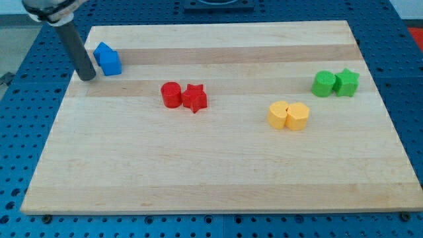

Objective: Place the blue blocks in a diagonal line

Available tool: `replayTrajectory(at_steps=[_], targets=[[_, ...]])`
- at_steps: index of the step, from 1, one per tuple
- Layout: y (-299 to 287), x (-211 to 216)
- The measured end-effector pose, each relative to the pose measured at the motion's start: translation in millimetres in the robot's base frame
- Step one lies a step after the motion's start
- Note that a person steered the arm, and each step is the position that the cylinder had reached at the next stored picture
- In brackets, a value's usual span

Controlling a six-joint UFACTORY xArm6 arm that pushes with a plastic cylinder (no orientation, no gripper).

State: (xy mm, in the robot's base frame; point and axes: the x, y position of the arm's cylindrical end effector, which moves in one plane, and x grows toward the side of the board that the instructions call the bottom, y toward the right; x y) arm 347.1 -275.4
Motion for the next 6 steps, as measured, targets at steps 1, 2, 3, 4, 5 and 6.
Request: replayTrajectory(at_steps=[1, 2, 3, 4, 5, 6], targets=[[-10.5, -5.2], [-29.5, 19.5], [-29.4, 49.8], [-16.5, 61.0], [-7.7, 47.5], [-5.2, 32.9]])
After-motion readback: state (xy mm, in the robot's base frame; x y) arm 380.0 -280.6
